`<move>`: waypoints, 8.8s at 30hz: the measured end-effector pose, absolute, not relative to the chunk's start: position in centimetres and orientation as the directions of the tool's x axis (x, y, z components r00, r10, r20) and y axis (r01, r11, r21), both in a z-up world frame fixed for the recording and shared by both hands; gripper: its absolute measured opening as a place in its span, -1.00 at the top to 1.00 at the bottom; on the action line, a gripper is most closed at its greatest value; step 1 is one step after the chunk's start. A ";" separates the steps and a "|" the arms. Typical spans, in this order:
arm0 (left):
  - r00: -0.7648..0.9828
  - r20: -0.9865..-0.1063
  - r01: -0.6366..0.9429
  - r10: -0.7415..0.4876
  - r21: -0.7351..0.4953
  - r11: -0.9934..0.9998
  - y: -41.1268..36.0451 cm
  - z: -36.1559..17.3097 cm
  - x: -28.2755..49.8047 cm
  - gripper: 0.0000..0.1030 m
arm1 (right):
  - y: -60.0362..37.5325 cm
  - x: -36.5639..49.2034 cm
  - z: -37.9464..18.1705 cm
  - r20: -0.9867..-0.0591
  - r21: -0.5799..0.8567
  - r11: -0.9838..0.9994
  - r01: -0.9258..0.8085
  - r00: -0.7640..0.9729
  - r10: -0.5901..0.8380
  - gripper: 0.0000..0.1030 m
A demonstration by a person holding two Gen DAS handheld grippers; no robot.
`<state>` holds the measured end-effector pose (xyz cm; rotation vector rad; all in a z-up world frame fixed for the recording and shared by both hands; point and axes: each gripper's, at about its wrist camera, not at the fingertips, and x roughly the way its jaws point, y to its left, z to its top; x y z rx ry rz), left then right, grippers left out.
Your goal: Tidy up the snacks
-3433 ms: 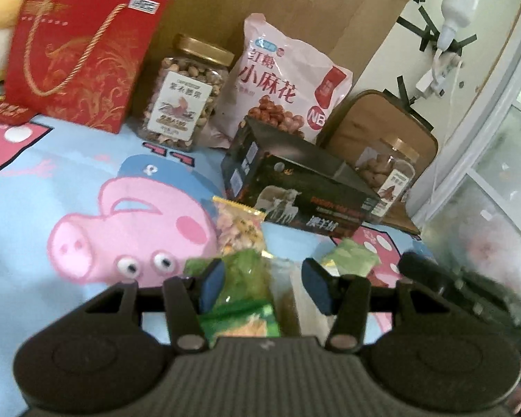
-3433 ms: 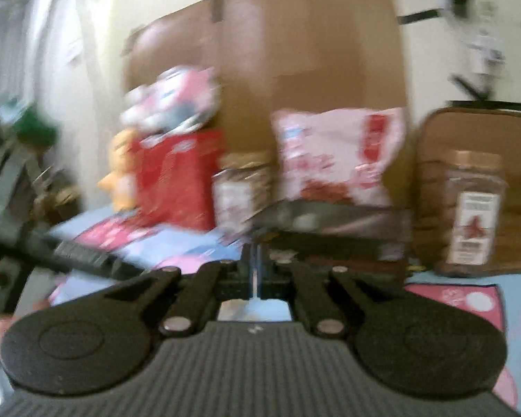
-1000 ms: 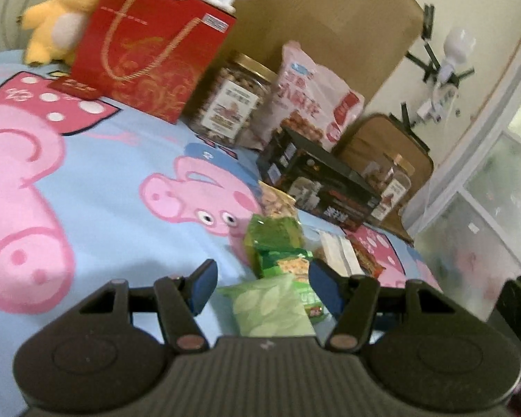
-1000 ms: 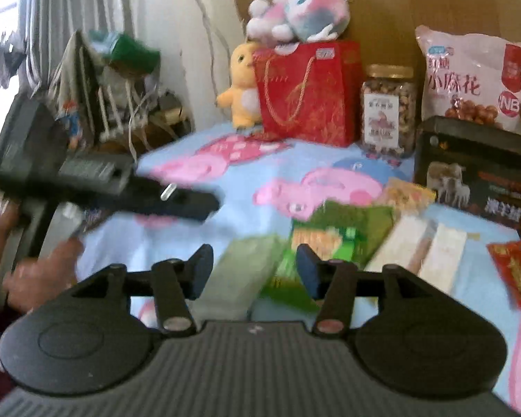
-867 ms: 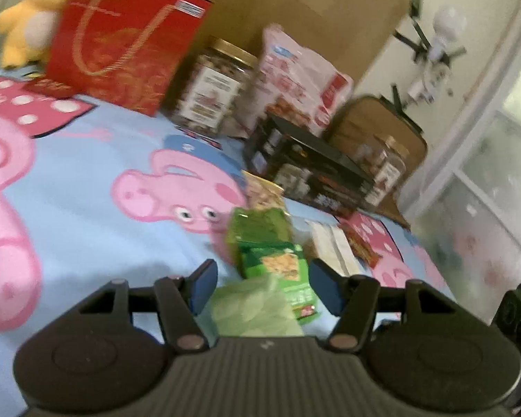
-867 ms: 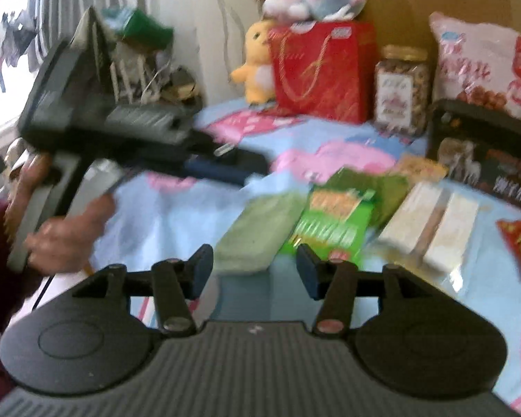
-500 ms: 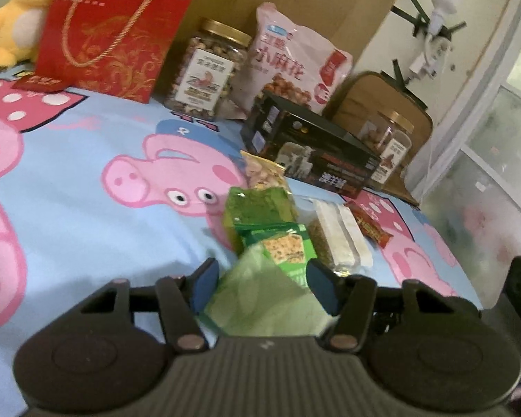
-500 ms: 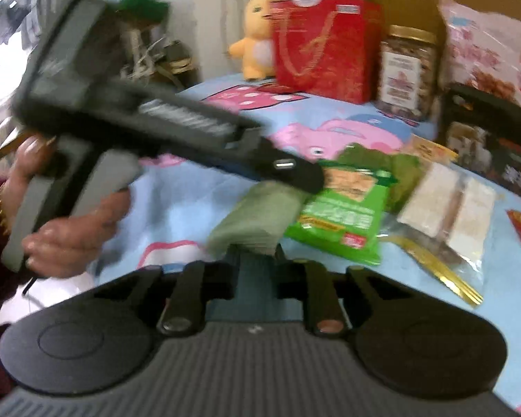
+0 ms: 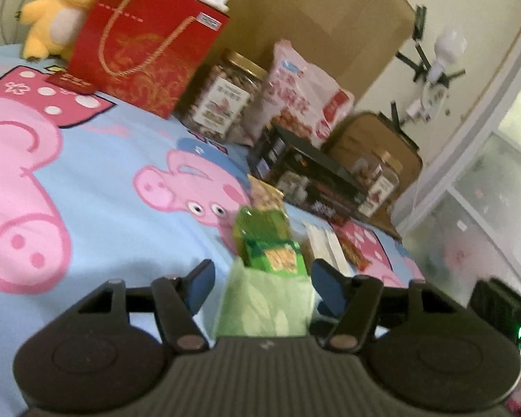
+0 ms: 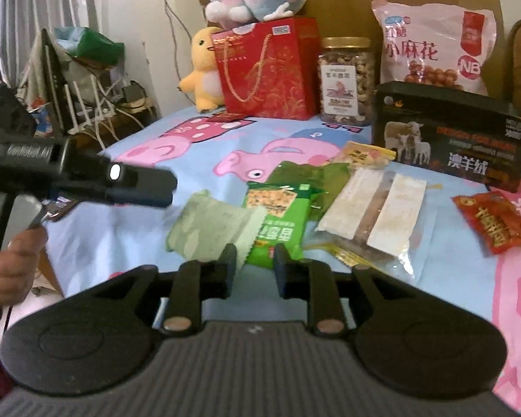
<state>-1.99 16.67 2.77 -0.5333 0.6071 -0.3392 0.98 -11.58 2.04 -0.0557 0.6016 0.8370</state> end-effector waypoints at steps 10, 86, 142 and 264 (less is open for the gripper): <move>0.729 -0.494 0.161 -0.474 -0.550 0.820 15.5 1.4 -0.8 -0.22 | -9.1 -0.7 1.4 -0.541 0.071 0.643 -0.763 0.512 0.667 -0.06; 0.558 -0.511 0.443 -0.654 -0.483 0.756 2.9 2.8 3.5 -0.12 | -20.8 12.7 -0.3 -0.592 0.000 0.911 -0.413 0.734 0.333 -0.38; 0.372 -0.587 0.378 -0.719 -0.612 0.695 -2.3 -0.9 5.4 0.48 | -31.0 3.0 -3.3 -0.320 0.842 0.481 -0.242 0.494 0.808 0.48; 0.585 -0.602 0.344 -0.544 -0.423 0.838 0.3 1.3 7.0 0.04 | -17.8 3.0 0.0 -0.548 -0.032 0.831 -0.555 0.705 0.450 -0.01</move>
